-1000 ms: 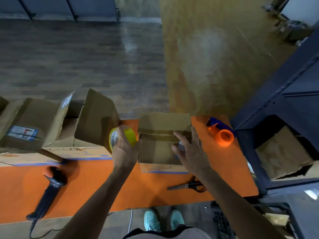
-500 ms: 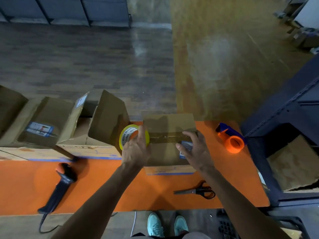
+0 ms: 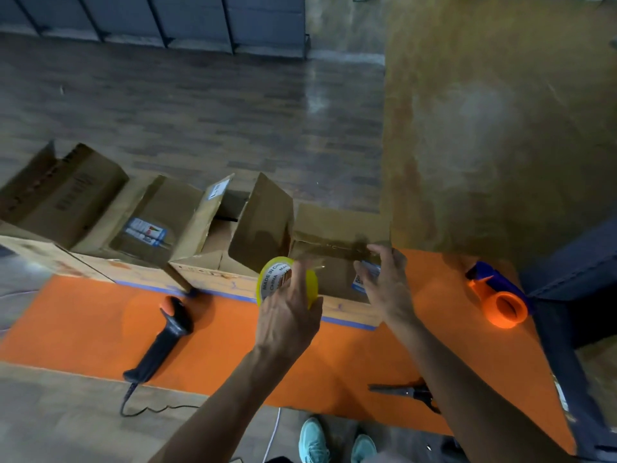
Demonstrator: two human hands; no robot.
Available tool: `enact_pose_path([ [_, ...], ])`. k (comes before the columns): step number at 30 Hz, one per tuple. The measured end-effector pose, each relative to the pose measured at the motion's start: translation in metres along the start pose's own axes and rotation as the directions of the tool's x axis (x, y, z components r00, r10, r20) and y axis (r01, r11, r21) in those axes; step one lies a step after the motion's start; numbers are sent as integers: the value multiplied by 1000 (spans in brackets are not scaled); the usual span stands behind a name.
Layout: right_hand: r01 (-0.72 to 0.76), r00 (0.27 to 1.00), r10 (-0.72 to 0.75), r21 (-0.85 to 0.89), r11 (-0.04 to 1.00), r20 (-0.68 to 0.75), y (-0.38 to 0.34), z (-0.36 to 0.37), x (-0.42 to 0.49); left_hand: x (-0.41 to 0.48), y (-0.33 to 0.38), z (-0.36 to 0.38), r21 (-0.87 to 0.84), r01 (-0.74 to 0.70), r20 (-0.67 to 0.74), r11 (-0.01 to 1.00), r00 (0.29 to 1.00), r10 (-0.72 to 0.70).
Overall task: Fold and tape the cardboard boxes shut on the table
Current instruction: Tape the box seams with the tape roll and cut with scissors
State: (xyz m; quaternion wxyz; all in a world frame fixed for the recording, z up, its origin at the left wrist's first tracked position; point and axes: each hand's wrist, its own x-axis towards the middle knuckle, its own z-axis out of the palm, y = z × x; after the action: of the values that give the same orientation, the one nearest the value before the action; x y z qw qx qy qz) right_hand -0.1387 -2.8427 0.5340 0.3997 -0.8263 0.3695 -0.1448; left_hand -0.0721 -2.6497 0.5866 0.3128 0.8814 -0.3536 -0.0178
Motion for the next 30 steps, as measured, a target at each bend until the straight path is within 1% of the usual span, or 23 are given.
enact_pose_path([
  [5, 16, 999, -15, -62, 998, 29, -16, 18, 8, -9, -6, -3, -20, 46, 49, 999, 998, -45],
  [11, 51, 984, -30, -115, 992, 178, -14, 3, 8, -20, 6, -4, -175, 35, 78, 984, 997, -21],
  [15, 53, 988, -35, -122, 991, 147, -12, -18, -7, -22, 17, 2, -330, 52, 34, 943, 998, -43],
  [17, 66, 991, -50, -122, 990, 127, -13, -29, -15, -23, 23, 4, -367, 54, 30, 929, 998, -46],
  [22, 92, 993, -84, -87, 992, 86, -3, -54, -44, -22, 39, 12, -455, 19, 48, 890, 999, 3],
  [24, 51, 996, -47, -62, 997, 70, 6, -61, -54, -22, 47, 18, -487, 48, 82, 872, 997, -9],
  [26, -18, 998, 21, -46, 999, 67, 15, -66, -59, -22, 56, 25, -533, 88, 129, 842, 991, -22],
  [28, -84, 993, 86, -25, 996, 77, 22, -71, -62, -22, 65, 32, -562, 117, 163, 819, 986, -29],
  [30, -114, 988, 115, -15, 993, 99, 30, -78, -67, -23, 72, 40, -586, 142, 199, 798, 980, -28],
])
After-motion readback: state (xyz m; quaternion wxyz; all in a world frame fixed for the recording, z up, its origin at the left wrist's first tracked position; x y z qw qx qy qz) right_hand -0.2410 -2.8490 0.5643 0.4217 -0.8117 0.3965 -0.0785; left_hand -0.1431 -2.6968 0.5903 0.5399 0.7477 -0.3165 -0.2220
